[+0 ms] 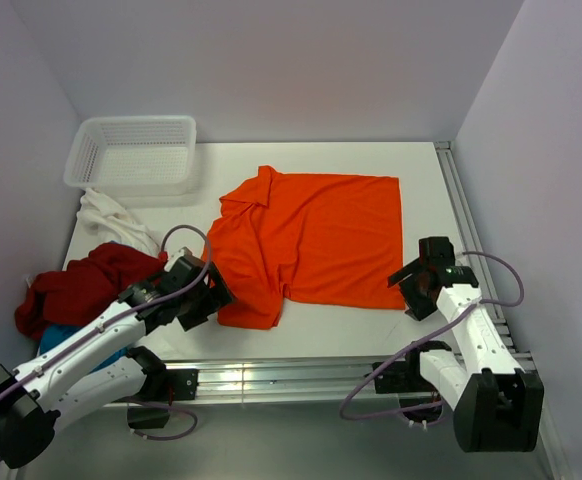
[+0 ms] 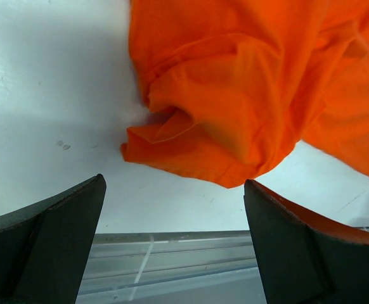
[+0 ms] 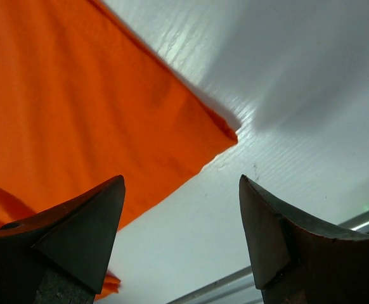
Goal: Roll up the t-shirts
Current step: Flatten the tshirt
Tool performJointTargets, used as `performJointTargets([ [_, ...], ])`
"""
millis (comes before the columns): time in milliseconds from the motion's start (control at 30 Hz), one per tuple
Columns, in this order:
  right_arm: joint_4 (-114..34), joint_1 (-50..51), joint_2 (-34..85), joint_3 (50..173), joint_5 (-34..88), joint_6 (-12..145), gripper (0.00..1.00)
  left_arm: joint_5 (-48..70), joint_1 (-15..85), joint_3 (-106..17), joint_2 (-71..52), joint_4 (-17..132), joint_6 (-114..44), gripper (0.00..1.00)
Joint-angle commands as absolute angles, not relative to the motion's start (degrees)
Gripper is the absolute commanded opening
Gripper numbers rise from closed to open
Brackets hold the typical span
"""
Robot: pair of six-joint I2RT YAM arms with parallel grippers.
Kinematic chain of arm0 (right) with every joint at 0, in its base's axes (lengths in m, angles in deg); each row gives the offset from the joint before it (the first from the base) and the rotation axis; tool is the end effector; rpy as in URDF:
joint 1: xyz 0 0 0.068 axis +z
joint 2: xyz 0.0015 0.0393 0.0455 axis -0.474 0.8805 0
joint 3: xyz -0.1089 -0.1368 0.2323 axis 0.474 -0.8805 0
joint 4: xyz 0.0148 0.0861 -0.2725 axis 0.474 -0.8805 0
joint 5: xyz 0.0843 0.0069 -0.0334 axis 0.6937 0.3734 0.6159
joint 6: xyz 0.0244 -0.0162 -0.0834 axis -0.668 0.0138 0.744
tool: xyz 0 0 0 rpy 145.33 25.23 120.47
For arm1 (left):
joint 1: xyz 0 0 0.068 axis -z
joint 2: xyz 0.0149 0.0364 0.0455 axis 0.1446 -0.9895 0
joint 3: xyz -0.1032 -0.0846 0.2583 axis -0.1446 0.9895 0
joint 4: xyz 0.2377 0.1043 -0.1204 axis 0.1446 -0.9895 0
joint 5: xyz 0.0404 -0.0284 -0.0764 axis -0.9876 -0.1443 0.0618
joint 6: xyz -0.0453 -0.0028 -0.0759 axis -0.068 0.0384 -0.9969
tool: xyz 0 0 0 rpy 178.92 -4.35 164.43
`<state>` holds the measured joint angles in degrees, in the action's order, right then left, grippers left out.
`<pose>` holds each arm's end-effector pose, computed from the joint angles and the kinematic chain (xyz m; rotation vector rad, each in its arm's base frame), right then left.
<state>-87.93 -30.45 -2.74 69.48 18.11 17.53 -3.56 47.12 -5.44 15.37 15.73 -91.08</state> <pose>0.1820 -0.0084 0.1647 1.3464 2.4287 0.2230 0.1620 -0.1192 0.1810 -0.6949 2.5662 -0.5408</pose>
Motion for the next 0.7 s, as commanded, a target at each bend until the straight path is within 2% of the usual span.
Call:
performJointTargets([
  [0,-82.49,-31.72,-1.97,66.85,17.44,17.71,0.79,-2.35,46.81,-5.10,15.49,18.63,-91.78,0.96],
  [167,-75.10,-32.69,-0.30,64.91,16.48,17.89,0.79,-3.06,46.11,-6.59,14.96,20.04,-88.54,0.96],
  [300,-72.38,-32.87,2.33,62.19,16.73,15.61,0.74,-1.48,44.96,-7.12,12.77,21.27,-87.04,0.96],
  [633,-77.65,-32.87,-2.23,60.51,14.36,13.58,0.73,0.02,43.91,-5.28,11.97,21.18,-87.29,0.96],
  [667,-77.21,-32.87,-2.15,60.25,14.36,13.58,0.69,0.11,43.91,-5.02,12.24,21.36,-87.47,0.96],
])
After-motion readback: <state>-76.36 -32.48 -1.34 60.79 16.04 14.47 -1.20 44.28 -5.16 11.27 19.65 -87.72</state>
